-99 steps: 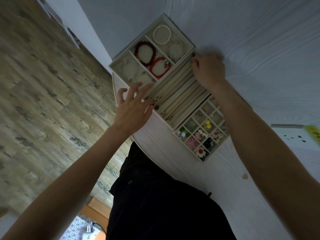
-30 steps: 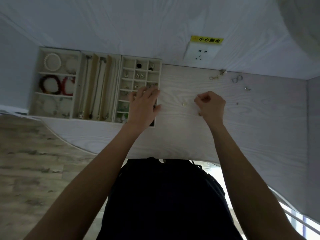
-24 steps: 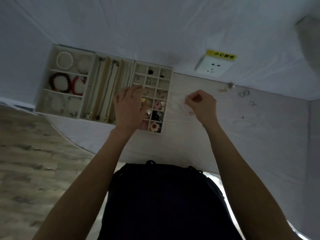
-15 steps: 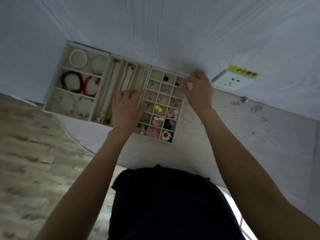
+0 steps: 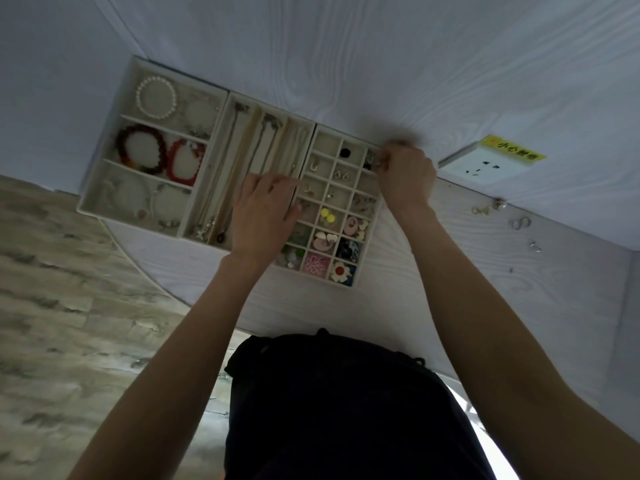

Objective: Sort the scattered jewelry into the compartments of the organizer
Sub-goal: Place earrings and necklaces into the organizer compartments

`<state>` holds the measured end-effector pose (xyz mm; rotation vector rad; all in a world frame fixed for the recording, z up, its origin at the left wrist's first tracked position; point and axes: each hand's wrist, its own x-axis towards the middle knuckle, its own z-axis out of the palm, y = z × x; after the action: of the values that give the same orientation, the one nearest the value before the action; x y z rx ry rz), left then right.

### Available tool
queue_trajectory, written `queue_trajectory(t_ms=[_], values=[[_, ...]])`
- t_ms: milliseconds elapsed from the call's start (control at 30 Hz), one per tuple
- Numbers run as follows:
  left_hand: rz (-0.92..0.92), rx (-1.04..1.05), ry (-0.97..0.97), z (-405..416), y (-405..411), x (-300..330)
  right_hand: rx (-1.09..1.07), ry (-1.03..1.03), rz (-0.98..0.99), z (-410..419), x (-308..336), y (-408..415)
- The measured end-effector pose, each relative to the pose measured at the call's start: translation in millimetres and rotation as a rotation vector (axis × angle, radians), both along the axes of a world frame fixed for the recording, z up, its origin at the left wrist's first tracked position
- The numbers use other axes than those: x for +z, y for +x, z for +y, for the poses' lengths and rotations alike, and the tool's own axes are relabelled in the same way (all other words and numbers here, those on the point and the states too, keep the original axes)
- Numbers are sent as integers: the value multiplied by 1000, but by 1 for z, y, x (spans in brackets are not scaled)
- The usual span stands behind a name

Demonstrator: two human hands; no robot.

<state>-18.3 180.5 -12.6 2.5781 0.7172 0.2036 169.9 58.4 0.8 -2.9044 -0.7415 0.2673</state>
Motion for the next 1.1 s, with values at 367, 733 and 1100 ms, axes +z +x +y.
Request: queue_trajectory(t_ms=[367, 733, 1100], values=[[-5, -6, -10, 2, 0, -2, 6, 14, -61, -18, -1, -11], [-4, -16, -49, 4, 2, 0, -19, -266, -54, 7, -3, 7], [-3, -16, -50, 4, 1, -1, -24, -254, -88, 5, -7, 3]])
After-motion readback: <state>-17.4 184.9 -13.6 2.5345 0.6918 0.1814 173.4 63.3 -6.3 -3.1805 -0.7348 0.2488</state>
